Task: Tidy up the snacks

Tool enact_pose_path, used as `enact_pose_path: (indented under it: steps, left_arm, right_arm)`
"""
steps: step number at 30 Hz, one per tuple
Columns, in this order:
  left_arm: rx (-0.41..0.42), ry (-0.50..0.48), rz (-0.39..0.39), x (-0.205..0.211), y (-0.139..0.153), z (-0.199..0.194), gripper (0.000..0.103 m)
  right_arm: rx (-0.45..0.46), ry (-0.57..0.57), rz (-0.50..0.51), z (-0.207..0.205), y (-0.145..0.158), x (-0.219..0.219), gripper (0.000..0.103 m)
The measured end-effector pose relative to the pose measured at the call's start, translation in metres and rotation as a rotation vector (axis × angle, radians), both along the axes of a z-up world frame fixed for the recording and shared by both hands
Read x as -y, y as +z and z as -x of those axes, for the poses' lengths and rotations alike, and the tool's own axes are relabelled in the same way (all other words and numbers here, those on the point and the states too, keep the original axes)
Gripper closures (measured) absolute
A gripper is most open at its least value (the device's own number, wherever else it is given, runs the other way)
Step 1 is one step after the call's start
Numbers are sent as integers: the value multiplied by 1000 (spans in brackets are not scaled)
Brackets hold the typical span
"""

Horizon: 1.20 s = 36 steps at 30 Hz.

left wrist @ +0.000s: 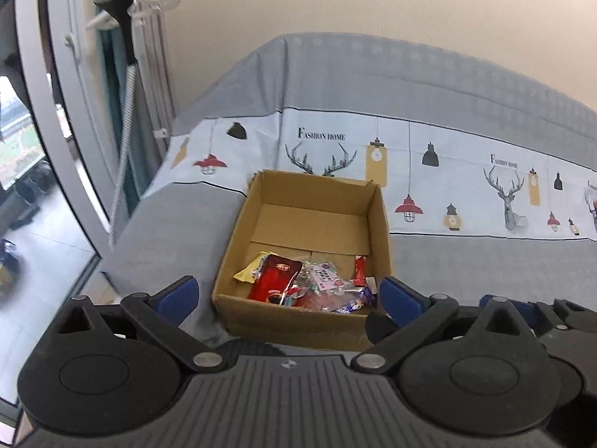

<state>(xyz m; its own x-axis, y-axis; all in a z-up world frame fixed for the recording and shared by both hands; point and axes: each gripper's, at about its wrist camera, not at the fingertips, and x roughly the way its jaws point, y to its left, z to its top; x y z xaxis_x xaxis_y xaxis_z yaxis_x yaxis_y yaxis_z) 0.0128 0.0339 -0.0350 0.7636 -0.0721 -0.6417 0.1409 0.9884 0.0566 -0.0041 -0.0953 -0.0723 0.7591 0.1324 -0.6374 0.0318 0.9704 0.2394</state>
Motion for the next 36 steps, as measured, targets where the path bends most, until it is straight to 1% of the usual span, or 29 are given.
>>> enact_pose_path:
  steps: [4, 12, 19, 36]
  left_arm:
    - [5, 1, -29, 2, 14, 18, 0]
    - [21, 10, -71, 7, 30, 36, 0]
    - [13, 26, -92, 7, 33, 41, 0]
    - [-13, 38, -109, 3, 31, 43, 0]
  right_arm:
    - [11, -21, 0, 24, 13, 0, 1]
    - [39, -30, -14, 41, 27, 1, 1]
    - [27, -30, -30, 44, 29, 2, 1]
    - [1, -9, -48, 44, 24, 3, 1]
